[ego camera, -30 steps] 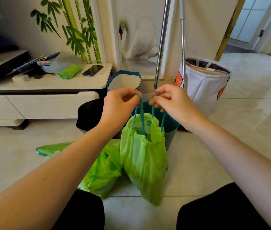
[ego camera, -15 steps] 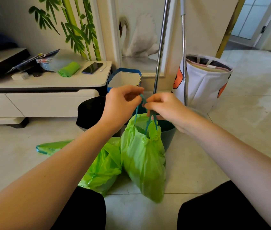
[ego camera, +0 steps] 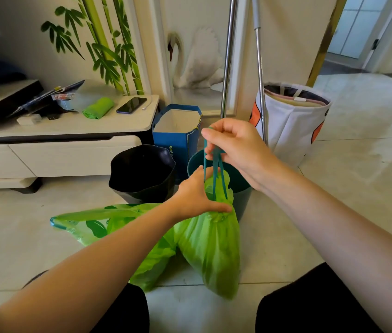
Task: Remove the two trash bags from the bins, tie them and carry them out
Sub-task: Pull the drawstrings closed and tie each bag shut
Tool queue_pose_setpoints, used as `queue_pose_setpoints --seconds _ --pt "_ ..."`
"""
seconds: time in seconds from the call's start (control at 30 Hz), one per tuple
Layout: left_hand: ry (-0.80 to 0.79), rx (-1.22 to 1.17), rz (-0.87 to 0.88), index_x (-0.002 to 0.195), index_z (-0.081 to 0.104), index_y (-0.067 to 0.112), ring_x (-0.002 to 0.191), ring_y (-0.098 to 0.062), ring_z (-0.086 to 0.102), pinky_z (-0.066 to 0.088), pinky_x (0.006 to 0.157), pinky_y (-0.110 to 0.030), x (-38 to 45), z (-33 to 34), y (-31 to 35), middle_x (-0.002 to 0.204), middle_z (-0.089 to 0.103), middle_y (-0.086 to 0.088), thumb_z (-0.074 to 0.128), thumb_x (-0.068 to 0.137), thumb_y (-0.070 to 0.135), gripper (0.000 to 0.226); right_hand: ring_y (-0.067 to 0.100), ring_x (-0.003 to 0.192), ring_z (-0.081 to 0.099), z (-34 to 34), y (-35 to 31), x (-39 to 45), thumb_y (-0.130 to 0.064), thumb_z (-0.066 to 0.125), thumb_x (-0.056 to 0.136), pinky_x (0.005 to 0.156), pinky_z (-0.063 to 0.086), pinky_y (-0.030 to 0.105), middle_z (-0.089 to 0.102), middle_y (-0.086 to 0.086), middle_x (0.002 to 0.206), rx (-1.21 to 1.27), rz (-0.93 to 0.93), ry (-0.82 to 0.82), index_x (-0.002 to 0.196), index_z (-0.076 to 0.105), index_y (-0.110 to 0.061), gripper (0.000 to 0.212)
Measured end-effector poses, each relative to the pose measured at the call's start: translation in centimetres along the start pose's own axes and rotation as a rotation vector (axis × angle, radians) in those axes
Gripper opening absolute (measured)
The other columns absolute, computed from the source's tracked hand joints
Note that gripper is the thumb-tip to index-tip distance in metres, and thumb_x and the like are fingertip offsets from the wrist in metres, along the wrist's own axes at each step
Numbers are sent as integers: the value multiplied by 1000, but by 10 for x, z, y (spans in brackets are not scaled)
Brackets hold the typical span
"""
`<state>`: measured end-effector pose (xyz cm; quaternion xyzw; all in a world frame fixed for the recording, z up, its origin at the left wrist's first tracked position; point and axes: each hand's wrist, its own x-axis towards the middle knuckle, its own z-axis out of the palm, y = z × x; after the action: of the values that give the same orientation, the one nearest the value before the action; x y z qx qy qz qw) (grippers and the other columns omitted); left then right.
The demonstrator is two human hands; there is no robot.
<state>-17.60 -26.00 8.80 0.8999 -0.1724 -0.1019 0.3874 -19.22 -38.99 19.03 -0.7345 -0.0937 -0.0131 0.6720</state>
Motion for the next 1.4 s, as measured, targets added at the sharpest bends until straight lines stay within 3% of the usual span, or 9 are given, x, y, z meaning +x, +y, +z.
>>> queue_pose_setpoints --seconds 0.1,0.17,0.27,0.33,0.43,0.6,0.9,1.07,1.4 --pt "203 8 53 127 52 34 123 -17 50 41 105 -48 -5 10 9 121 55 12 84 55 56 82 16 60 55 1 -1 -2 -19 60 89 67 53 36 60 -1 62 -2 -53 -15 87 63 -5 14" --pt "269 34 83 125 54 33 118 -19 48 40 104 -48 -9 13 16 104 47 21 84 61 49 73 13 55 50 2 -3 -5 -16 59 91 59 48 30 58 -1 61 1 -107 -20 91 62 -1 15" --pt "296 24 89 110 57 39 112 -18 46 40 102 -45 -9 18 17 108 51 9 82 65 48 52 10 50 45 1 -8 -8 -12 58 90 49 39 23 56 0 61 32 -183 3 89 61 -2 11" --pt "288 -67 28 93 50 42 109 -15 53 45 97 -44 -6 21 13 110 59 6 81 64 51 44 7 49 46 -1 -11 -9 -14 60 90 49 39 22 58 0 63 9 -229 50 85 62 -8 8" --pt "234 -123 -35 98 59 26 94 -10 63 53 86 -41 -3 26 5 94 66 12 75 71 49 39 10 49 47 -5 -14 -9 -13 60 89 49 40 24 60 4 65 17 -276 100 85 63 -7 8" --pt "34 -47 -101 74 58 16 67 -23 60 54 72 -49 -9 41 -1 69 61 -4 54 90 49 37 11 51 54 -16 -9 -7 -8 58 90 58 52 25 63 6 68 54 -293 207 84 61 -6 7" --pt "-111 -47 -105 77 50 14 67 -19 52 47 74 -41 -5 30 -4 71 52 -3 46 96 43 35 12 59 60 -14 -3 -4 -7 58 90 68 57 33 65 10 74 35 -283 173 91 61 1 8" --pt "80 3 -3 108 62 19 97 -13 61 50 90 -32 -3 13 -9 105 65 1 66 86 38 30 19 67 62 -20 3 -4 -3 57 90 75 58 35 65 10 76 69 -230 118 97 62 4 11" --pt "225 -272 -128 106 73 13 96 -7 64 46 79 -13 -11 18 -11 99 72 3 67 88 21 21 16 89 62 -20 17 0 -9 64 82 88 52 37 58 8 115 -176 -99 71 120 59 -28 43"
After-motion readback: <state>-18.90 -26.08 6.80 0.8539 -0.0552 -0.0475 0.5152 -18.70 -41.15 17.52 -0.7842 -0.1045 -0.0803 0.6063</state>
